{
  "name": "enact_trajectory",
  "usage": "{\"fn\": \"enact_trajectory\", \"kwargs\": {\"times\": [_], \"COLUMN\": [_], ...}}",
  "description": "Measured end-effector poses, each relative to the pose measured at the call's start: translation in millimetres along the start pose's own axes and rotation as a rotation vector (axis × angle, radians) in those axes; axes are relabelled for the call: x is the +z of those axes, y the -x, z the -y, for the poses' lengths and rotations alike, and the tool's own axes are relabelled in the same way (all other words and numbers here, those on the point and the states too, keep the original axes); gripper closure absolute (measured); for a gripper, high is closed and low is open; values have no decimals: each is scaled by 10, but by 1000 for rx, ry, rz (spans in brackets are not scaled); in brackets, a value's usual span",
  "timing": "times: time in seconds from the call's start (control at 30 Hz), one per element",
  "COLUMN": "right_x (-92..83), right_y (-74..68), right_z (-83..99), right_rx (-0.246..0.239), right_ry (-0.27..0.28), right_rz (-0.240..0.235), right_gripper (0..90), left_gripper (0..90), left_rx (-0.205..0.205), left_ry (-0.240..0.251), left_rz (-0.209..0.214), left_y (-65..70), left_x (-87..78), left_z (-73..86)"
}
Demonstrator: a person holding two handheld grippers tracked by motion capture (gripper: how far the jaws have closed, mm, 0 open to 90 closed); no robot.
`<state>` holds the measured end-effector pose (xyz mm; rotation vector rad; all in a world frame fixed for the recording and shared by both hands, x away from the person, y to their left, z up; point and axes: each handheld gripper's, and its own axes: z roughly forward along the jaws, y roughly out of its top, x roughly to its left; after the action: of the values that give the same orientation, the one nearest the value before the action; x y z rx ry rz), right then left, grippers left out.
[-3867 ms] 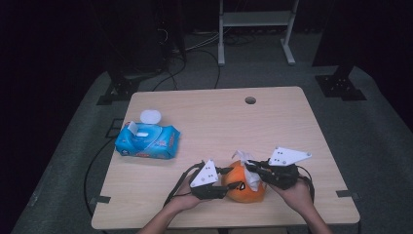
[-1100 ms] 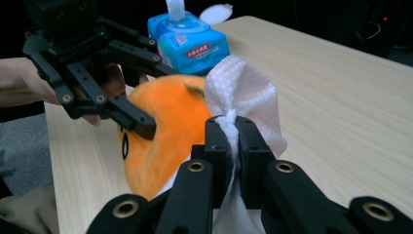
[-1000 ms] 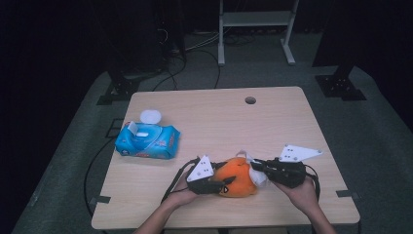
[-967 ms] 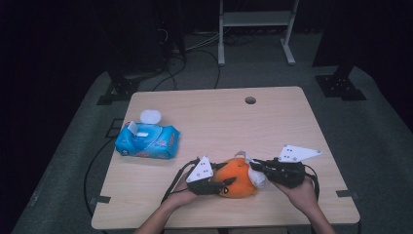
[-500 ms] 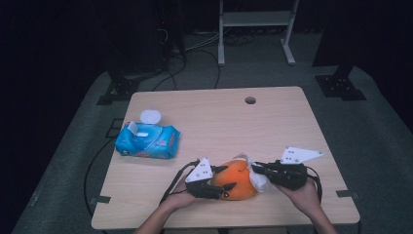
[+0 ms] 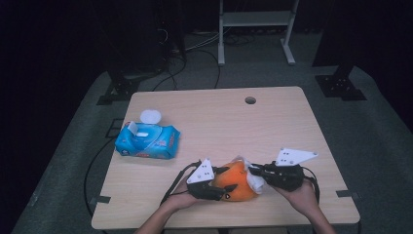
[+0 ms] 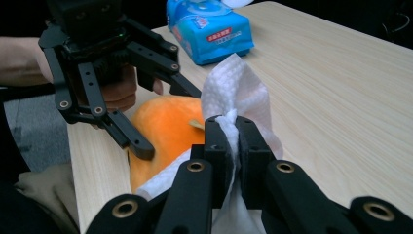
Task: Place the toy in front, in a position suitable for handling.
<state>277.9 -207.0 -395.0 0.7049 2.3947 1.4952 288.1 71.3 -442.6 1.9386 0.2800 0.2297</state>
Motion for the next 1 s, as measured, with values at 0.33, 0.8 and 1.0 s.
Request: {"fn": "enact_trajectory", "kwargs": {"times": [0.33,0.8,1.0], "right_x": [29,44,-62], "right_y": [79,-119,73], "right_z": [110,-75,31], "right_rx": [27,-79,-6], "right_ry": [-66,-22,-30], "right_rz": [-29,-15,28], "right_gripper": [845,844,845], "left_gripper": [238,466,470], "left_rx": [-89,-13,-21], "left_ry": [35,-8,-4], "left_rz": [51,48,43], "left_y": [-117,-45,-58], "left_x": [-97,-63,-54], "left_z": [-19,-27,-34]}}
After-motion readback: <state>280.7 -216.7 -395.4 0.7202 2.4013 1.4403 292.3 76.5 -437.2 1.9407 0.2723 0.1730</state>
